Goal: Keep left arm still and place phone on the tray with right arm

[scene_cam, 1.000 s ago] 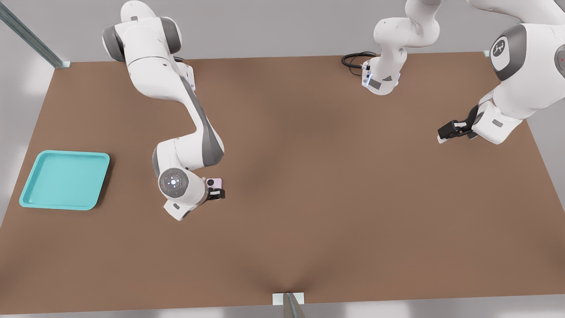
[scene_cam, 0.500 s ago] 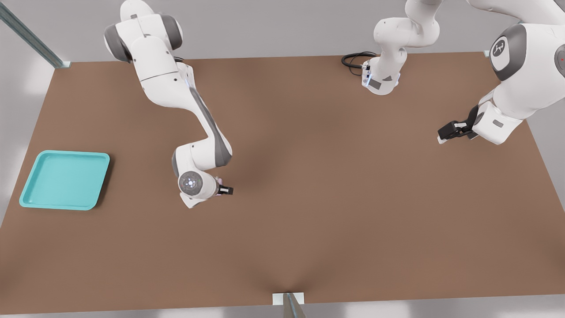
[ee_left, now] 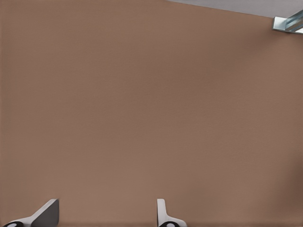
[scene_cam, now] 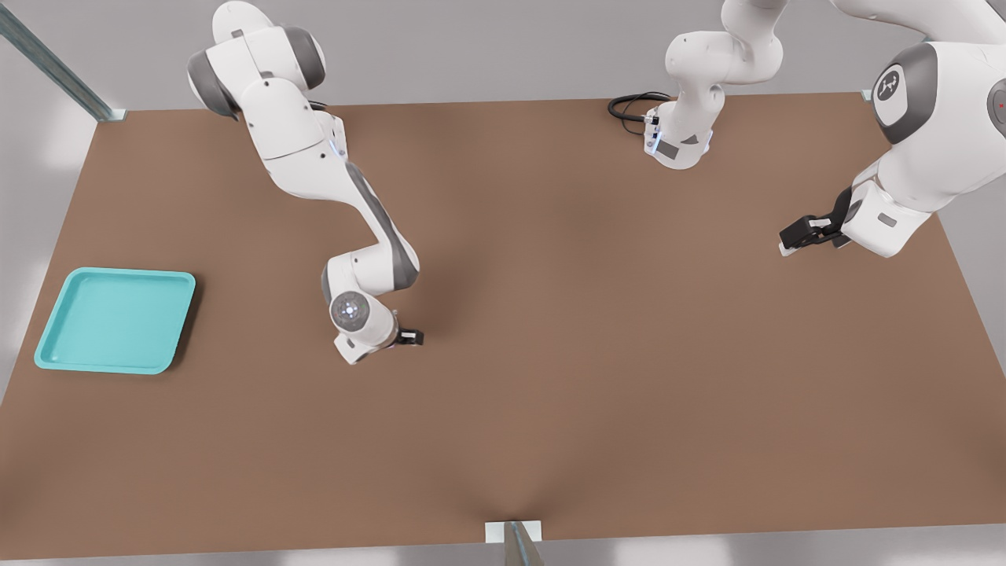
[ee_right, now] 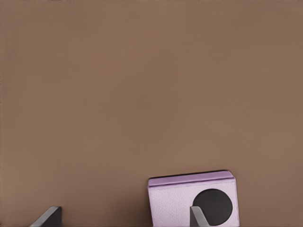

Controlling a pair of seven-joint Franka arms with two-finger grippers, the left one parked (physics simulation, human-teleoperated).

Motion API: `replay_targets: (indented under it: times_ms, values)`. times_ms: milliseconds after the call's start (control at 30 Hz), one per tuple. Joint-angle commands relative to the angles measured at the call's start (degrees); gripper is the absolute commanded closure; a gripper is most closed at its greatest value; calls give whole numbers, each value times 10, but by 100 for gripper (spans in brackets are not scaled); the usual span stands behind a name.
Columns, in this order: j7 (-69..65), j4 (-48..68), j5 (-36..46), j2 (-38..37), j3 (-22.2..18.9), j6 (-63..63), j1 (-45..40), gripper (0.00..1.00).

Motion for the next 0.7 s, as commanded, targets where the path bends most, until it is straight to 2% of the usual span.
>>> replay_targets:
  times_ms: [0, 200, 333, 500, 633, 667]
  values:
    - [-138, 0, 0, -2, 0, 22, -1, 0]
    - [-187, -32, 0, -13, 8, 22, -4, 0]
    - [-270, -46, -1, -18, 11, 22, -10, 0]
    - [-282, -77, 0, -42, 11, 29, -37, 0]
    - [-236, -97, 4, -39, 14, 44, -43, 0]
    - [-231, -96, 26, -35, 16, 47, -44, 0]
